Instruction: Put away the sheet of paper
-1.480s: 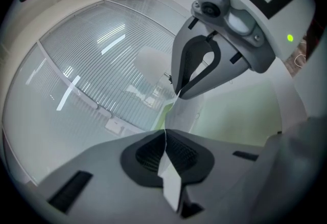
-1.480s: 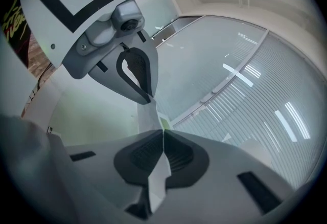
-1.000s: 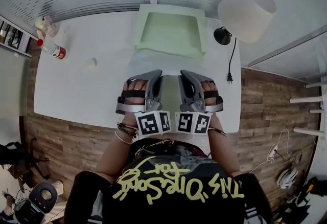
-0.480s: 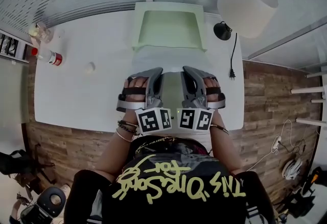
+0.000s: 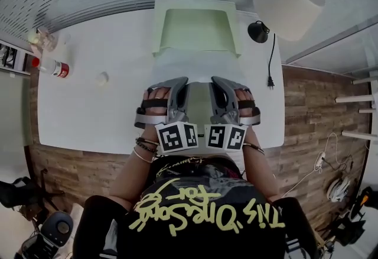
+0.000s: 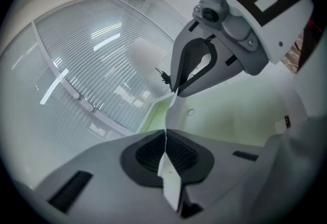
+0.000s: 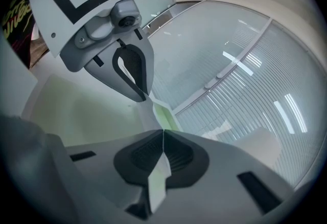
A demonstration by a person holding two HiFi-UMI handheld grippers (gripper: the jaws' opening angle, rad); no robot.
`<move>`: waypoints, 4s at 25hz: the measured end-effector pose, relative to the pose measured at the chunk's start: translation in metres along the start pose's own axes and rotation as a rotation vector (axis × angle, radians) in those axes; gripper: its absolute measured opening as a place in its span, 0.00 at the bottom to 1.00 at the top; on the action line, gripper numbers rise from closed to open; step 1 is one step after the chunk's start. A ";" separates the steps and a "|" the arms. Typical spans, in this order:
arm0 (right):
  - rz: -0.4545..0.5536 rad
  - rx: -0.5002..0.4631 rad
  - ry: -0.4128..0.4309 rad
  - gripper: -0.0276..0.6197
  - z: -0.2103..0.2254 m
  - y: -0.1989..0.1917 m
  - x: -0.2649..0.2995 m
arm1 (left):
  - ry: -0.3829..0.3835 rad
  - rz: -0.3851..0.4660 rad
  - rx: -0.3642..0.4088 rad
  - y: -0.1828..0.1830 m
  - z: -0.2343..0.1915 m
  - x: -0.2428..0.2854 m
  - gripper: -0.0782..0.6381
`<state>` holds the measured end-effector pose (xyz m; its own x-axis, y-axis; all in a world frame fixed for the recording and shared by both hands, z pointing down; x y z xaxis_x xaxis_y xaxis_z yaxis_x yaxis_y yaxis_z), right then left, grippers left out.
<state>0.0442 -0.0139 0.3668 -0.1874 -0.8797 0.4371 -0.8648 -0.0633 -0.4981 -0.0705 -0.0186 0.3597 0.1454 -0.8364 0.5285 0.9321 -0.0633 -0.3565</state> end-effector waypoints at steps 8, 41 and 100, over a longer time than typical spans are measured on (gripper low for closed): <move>-0.030 0.000 0.013 0.05 -0.009 -0.003 0.004 | -0.010 0.010 0.026 -0.005 0.005 0.005 0.12; -0.039 0.006 0.095 0.05 -0.020 -0.020 0.034 | -0.044 -0.046 0.026 -0.012 0.022 0.037 0.12; -0.018 -0.004 0.123 0.05 -0.013 -0.025 0.084 | -0.020 -0.116 -0.008 -0.018 0.010 0.087 0.12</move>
<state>0.0442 -0.0802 0.4254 -0.2271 -0.8139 0.5347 -0.8705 -0.0765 -0.4862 -0.0719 -0.0847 0.4193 0.0429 -0.8123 0.5817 0.9405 -0.1636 -0.2978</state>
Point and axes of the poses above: the fingertips, and each gripper's own axes: x forward along the fingers, z to its right, y out of its top, the point moved 10 cm from there along -x, backward along the fingers, and after that the axes turned 10 degrees about -z, right-handed, at the moved point
